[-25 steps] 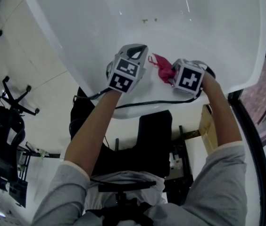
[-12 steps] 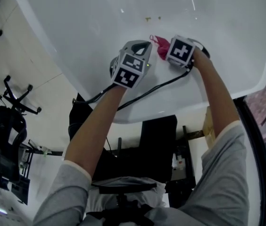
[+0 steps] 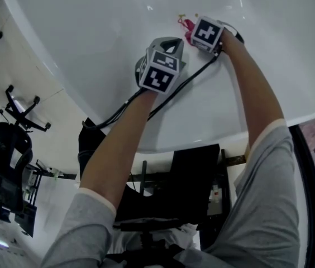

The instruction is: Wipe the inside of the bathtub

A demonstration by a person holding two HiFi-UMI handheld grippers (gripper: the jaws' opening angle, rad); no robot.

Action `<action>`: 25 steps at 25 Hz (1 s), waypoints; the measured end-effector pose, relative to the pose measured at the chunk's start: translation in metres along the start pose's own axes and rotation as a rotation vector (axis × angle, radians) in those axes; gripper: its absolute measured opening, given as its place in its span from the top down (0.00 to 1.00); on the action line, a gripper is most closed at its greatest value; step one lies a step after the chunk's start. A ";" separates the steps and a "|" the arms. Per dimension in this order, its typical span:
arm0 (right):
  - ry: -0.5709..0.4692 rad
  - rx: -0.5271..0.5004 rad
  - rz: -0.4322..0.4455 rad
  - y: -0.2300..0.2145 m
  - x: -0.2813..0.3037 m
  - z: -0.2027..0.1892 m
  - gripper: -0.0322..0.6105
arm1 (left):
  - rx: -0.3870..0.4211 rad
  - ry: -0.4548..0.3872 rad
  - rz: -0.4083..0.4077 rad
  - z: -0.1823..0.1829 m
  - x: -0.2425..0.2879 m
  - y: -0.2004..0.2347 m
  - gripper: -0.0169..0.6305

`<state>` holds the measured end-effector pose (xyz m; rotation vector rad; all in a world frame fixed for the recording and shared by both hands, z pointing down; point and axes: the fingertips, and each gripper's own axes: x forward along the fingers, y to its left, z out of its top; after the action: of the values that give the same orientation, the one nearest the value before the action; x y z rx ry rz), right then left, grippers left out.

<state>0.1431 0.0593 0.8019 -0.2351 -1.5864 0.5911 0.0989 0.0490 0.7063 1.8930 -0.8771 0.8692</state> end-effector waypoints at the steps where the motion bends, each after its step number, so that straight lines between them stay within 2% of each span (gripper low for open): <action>1: 0.046 0.017 -0.013 -0.005 0.003 -0.007 0.81 | -0.005 0.000 0.007 -0.001 0.002 0.003 0.96; 4: 0.134 0.028 -0.027 -0.010 0.013 -0.012 0.82 | -0.012 -0.001 0.026 -0.001 0.003 0.011 0.96; 8: 0.137 -0.014 -0.046 -0.014 0.015 -0.002 0.82 | -0.025 0.008 0.050 -0.002 0.003 0.020 0.96; 9: 0.111 -0.019 -0.038 -0.010 0.013 0.002 0.82 | -0.031 0.005 0.051 -0.002 0.002 0.021 0.96; 12: -0.103 -0.063 0.074 0.027 0.004 0.037 0.82 | -0.048 -0.005 0.055 0.001 -0.003 0.022 0.96; 13: -0.126 -0.078 0.097 0.039 -0.001 0.038 0.82 | -0.045 -0.010 0.054 0.003 -0.005 0.021 0.96; 17: -0.094 -0.180 0.140 0.085 -0.033 0.020 0.82 | -0.060 -0.001 0.043 0.003 -0.009 0.016 0.96; 20: -0.046 -0.242 0.136 0.111 -0.061 0.007 0.82 | -0.064 0.015 0.030 -0.001 -0.014 0.011 0.97; 25: 0.015 -0.271 0.145 0.134 -0.090 -0.013 0.82 | -0.057 0.008 0.014 0.003 -0.017 0.006 0.96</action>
<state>0.1402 0.1316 0.6572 -0.5601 -1.6422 0.4829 0.0861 0.0481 0.6936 1.8354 -0.9025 0.8514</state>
